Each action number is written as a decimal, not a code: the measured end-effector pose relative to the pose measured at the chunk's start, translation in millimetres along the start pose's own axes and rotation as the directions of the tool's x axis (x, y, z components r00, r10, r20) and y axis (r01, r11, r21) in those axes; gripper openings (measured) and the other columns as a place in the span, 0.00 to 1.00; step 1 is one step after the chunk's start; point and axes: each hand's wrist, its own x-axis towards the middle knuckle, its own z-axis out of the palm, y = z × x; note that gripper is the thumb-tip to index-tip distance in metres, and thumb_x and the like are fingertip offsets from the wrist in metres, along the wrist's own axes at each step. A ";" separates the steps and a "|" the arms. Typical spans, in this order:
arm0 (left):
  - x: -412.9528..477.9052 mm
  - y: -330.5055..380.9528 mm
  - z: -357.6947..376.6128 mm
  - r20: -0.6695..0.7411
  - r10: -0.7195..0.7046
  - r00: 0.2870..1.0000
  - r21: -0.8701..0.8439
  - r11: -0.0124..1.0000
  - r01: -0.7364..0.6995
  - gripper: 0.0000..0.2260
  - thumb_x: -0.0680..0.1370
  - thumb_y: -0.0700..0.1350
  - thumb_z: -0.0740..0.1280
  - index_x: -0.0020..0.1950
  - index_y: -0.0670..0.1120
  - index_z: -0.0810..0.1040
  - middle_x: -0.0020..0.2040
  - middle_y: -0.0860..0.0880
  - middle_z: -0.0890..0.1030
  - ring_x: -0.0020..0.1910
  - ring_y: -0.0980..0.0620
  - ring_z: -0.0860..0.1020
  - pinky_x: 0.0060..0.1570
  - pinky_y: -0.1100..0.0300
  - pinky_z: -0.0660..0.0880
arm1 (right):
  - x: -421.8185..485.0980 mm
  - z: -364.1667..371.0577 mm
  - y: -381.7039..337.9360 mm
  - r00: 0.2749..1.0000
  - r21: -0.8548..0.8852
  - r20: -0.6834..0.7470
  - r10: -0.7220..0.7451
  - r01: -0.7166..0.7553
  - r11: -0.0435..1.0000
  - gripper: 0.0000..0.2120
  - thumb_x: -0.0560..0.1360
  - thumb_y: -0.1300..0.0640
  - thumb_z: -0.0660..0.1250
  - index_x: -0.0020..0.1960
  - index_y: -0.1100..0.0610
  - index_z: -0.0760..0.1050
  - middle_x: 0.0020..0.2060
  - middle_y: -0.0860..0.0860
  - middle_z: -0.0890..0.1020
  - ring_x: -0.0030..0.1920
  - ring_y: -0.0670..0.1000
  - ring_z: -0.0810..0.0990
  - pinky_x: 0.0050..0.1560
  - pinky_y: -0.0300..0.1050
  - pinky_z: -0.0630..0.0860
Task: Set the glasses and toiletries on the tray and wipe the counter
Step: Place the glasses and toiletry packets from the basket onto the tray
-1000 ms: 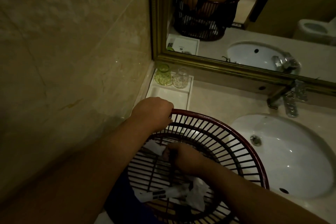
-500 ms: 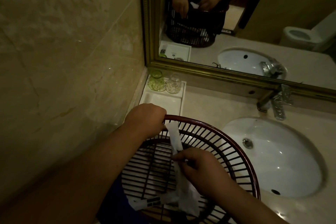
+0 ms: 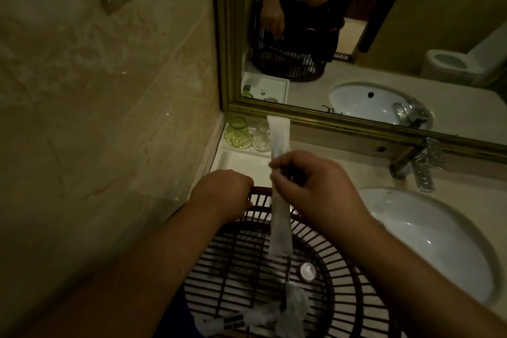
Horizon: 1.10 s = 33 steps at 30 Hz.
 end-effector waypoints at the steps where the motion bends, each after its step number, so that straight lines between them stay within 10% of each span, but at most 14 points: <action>1: -0.7 -0.1 -0.3 -0.003 0.002 1.000 0.002 1.000 -0.002 0.09 0.75 0.57 0.70 0.48 0.54 0.81 0.42 0.51 0.80 0.36 0.51 0.73 0.35 0.58 0.70 | 16.9 -3.4 -2.4 1.000 -0.011 0.002 0.000 0.000 1.000 0.08 0.75 0.47 0.68 0.54 0.39 0.81 0.47 0.37 0.83 0.48 0.39 0.83 0.49 0.44 0.84; 10: -1.6 -1.2 8.0 -0.015 0.029 0.999 0.016 0.999 -0.029 0.11 0.77 0.58 0.70 0.50 0.52 0.81 0.45 0.50 0.82 0.42 0.51 0.79 0.37 0.60 0.67 | 161.5 45.9 28.0 0.980 -0.260 0.185 0.078 -0.027 0.965 0.09 0.79 0.54 0.69 0.55 0.55 0.85 0.45 0.50 0.85 0.44 0.48 0.83 0.49 0.51 0.83; 18: -2.3 -2.6 6.1 -0.070 0.076 0.995 -0.008 0.997 -0.077 0.10 0.77 0.55 0.69 0.53 0.52 0.81 0.45 0.50 0.82 0.42 0.50 0.80 0.37 0.58 0.70 | 198.4 128.5 96.4 0.768 -0.464 0.543 0.340 -0.063 0.884 0.15 0.81 0.55 0.66 0.57 0.66 0.83 0.52 0.61 0.86 0.51 0.60 0.86 0.53 0.55 0.83; 29: 0.4 -4.8 15.4 -0.081 0.104 0.991 -0.016 0.994 -0.106 0.09 0.78 0.52 0.69 0.54 0.49 0.80 0.48 0.49 0.82 0.46 0.48 0.81 0.45 0.53 0.77 | 215.0 180.0 112.6 0.553 -0.587 0.689 0.469 0.046 0.808 0.20 0.85 0.54 0.62 0.72 0.64 0.72 0.68 0.63 0.76 0.59 0.62 0.81 0.56 0.53 0.81; 33: -1.1 -4.6 11.8 -0.070 0.099 0.993 -0.024 0.995 -0.101 0.10 0.78 0.52 0.69 0.56 0.50 0.80 0.51 0.49 0.83 0.49 0.49 0.81 0.49 0.53 0.78 | 211.4 157.9 97.6 0.608 -0.580 0.683 0.405 0.114 0.806 0.21 0.84 0.54 0.62 0.75 0.60 0.71 0.70 0.59 0.75 0.61 0.60 0.81 0.58 0.54 0.81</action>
